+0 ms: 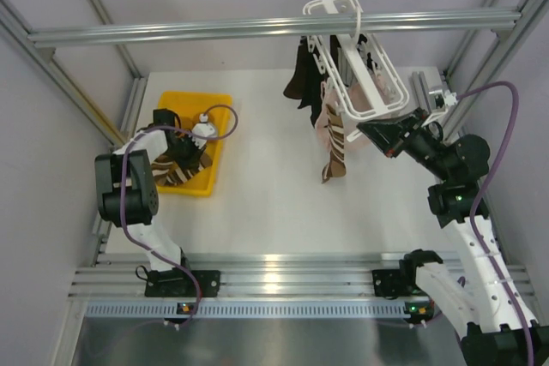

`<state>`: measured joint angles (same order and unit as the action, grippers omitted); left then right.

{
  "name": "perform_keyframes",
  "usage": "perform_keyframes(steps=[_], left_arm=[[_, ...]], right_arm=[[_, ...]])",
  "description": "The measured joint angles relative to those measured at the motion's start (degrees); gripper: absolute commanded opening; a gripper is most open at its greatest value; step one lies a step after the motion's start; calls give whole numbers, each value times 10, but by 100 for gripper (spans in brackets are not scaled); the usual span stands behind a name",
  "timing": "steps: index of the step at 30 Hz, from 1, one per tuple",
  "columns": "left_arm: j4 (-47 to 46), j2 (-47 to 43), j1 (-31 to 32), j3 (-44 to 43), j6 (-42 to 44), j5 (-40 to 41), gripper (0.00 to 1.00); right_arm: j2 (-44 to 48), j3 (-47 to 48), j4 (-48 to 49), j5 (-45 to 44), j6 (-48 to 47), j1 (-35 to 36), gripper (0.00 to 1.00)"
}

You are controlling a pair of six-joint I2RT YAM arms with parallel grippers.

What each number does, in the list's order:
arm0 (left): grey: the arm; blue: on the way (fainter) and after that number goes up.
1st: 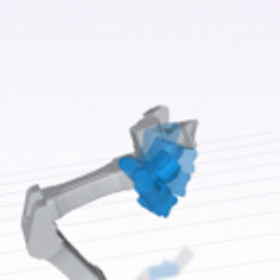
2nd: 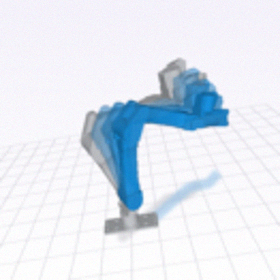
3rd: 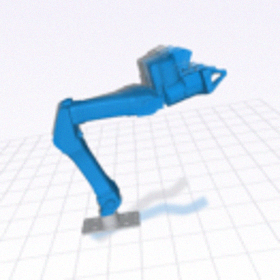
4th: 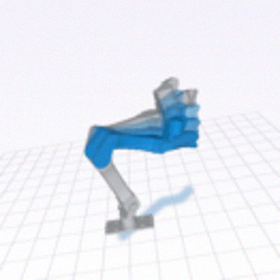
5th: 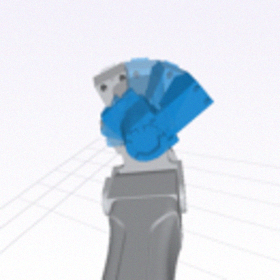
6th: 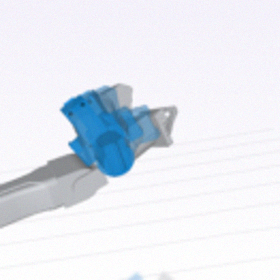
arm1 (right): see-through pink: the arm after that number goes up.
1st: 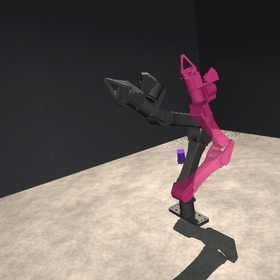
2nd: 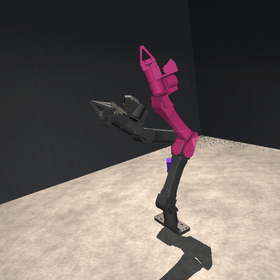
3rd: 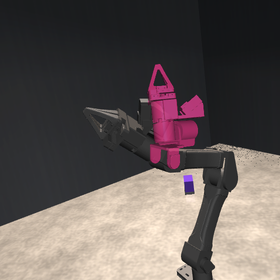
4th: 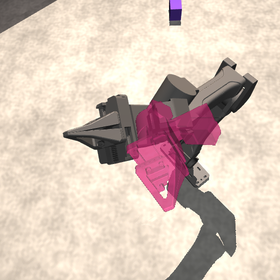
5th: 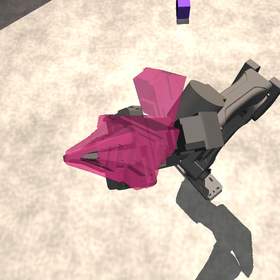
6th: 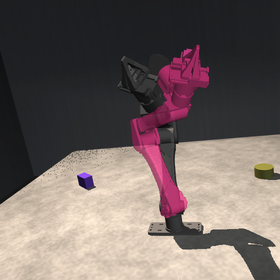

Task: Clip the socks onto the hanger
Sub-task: Pick up the sock from the bin.

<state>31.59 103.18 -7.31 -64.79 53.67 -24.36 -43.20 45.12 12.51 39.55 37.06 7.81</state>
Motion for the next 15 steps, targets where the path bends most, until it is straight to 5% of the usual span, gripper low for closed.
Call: perform_keyframes(steps=[2,9,15], left_arm=[[-4,-6,1,6,0,2,0],[42,-41,-8,8,-11,-15,0],[115,-198,-35,-17,-12,-95,0]], right_arm=[[0,0,-2,0,0,0,0],[0,3,-3,0,-1,0,0],[0,12,-2,3,0,0,0]])
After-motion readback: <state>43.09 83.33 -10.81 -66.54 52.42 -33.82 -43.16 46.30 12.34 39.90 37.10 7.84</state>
